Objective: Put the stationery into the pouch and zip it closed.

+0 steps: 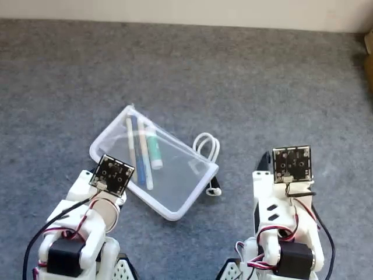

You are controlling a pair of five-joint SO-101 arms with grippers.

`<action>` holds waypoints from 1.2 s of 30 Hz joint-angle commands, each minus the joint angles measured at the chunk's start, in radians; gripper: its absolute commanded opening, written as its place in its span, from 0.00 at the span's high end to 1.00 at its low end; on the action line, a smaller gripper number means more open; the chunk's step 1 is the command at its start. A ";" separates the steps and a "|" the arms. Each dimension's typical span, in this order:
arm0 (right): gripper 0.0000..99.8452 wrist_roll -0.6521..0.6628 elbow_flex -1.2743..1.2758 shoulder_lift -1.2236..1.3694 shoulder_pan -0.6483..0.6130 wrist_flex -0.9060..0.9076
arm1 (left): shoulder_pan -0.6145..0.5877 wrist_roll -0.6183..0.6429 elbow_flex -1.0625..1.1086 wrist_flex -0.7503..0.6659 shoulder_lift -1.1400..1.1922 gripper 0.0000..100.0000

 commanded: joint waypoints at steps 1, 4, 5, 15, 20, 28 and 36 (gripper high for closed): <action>0.97 0.008 -0.048 0.012 -0.013 0.077 | -0.021 0.011 0.059 -0.087 -0.015 0.99; 0.97 0.006 0.025 0.012 -0.051 0.085 | -0.084 0.012 0.154 -0.196 -0.015 0.99; 0.97 0.006 0.056 0.012 -0.070 0.085 | -0.113 0.014 0.185 -0.233 -0.015 0.99; 0.98 -0.035 0.240 -0.165 -0.134 0.090 | -0.213 0.015 0.318 -0.334 -0.015 0.99; 0.98 -0.097 0.271 -0.157 -0.136 0.085 | -0.213 0.015 0.325 -0.336 -0.015 0.99; 0.97 -0.092 0.404 -0.157 -0.136 0.085 | -0.211 0.009 0.409 -0.353 -0.008 0.99; 0.97 -0.092 0.607 -0.157 -0.136 0.085 | -0.211 0.009 0.409 -0.270 -0.008 0.99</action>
